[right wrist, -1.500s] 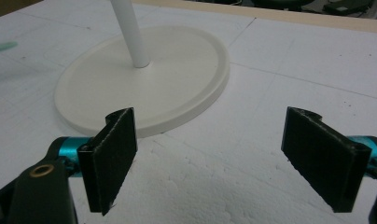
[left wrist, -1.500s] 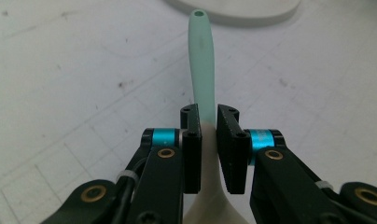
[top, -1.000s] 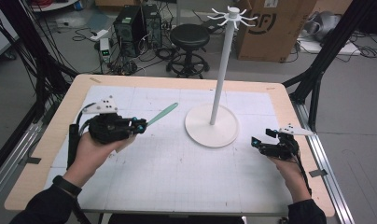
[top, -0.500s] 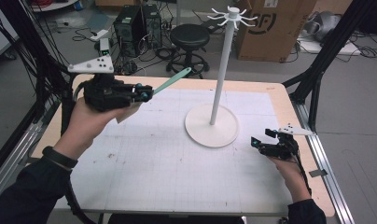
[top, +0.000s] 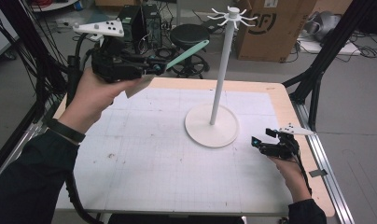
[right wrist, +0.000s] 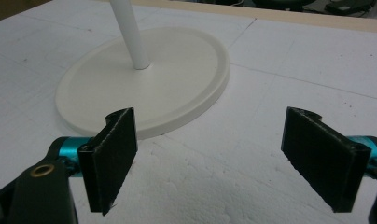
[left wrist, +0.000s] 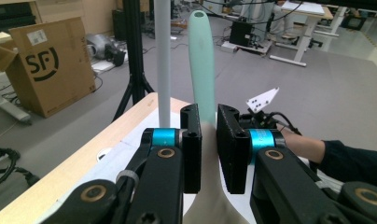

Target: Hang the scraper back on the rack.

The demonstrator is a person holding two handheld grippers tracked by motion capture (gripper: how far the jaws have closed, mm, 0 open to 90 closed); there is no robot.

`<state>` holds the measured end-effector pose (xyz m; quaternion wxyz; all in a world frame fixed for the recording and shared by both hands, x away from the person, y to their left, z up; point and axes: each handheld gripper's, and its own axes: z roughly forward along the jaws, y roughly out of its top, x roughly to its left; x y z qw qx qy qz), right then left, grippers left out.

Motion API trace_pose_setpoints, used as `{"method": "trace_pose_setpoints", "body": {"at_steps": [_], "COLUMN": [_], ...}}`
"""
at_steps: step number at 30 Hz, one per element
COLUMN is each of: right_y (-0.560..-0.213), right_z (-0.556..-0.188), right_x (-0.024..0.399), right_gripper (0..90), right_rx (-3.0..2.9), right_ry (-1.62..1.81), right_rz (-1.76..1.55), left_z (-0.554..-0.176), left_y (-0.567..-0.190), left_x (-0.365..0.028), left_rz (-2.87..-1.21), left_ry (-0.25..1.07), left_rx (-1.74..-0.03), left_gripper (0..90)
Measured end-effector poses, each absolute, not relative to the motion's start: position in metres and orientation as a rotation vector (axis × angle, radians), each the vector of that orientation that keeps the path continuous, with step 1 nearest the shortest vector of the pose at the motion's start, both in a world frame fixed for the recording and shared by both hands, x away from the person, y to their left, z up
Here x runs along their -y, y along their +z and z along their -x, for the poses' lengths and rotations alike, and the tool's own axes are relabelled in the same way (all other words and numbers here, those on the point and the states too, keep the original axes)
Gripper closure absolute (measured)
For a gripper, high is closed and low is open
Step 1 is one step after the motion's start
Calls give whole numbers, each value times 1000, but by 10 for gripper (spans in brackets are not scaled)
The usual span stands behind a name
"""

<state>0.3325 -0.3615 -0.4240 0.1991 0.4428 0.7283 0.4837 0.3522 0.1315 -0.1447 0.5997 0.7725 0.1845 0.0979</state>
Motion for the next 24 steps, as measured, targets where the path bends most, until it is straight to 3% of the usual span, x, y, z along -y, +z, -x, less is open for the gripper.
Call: {"method": "trace_pose_setpoints", "body": {"at_steps": [24], "right_y": [-424], "right_z": [-333], "right_x": [362], "right_gripper": [174], "right_rx": [-2038], "right_ry": [1358], "right_rz": [-1234], "left_z": [-372], "left_y": [-124], "left_x": [-105], "left_rz": [-1787], "left_ry": [265], "left_rx": [-405], "left_gripper": [805]}}
